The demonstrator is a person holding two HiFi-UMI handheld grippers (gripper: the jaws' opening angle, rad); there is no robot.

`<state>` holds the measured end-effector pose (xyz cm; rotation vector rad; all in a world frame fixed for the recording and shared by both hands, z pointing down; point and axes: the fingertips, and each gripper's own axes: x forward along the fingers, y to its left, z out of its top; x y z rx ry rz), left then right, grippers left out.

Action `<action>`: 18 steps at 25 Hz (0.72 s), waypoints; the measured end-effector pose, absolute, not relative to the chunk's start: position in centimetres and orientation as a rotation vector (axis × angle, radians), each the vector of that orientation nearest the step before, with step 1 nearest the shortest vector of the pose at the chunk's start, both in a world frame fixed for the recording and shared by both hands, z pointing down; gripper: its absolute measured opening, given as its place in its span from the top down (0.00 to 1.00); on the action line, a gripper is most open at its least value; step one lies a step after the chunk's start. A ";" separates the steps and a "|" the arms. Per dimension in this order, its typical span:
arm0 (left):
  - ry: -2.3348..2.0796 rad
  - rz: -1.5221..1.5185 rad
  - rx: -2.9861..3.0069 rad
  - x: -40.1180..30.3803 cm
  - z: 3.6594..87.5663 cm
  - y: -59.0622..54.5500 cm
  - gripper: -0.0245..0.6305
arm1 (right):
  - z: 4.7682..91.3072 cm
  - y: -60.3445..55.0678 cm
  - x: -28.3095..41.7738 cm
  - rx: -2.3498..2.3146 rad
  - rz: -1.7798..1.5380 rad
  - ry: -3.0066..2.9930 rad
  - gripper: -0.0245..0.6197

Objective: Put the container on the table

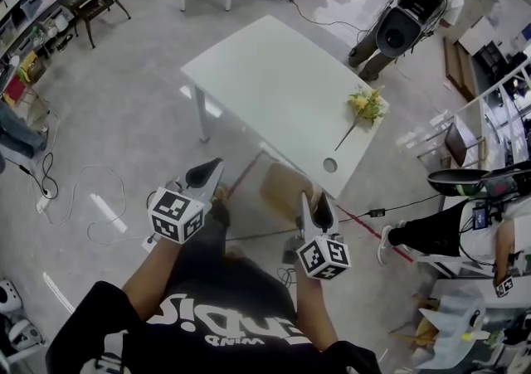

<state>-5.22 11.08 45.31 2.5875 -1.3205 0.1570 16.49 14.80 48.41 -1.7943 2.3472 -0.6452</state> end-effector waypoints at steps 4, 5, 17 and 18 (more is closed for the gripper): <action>-1.290 0.153 2.585 -4.7 46.2 7.3 0.96 | 48.6 11.3 17.0 -1.815 -0.638 2.319 0.61; -1.279 0.152 2.583 -4.7 46.4 6.1 0.96 | 48.7 10.2 17.1 -1.823 -0.641 2.306 0.61; -1.208 0.165 2.595 -6.4 46.4 -10.5 0.96 | 48.5 -5.4 14.3 -1.832 -0.690 2.274 0.61; -1.202 0.165 2.596 -6.7 46.3 -11.8 0.96 | 48.3 -6.5 13.8 -1.831 -0.693 2.273 0.61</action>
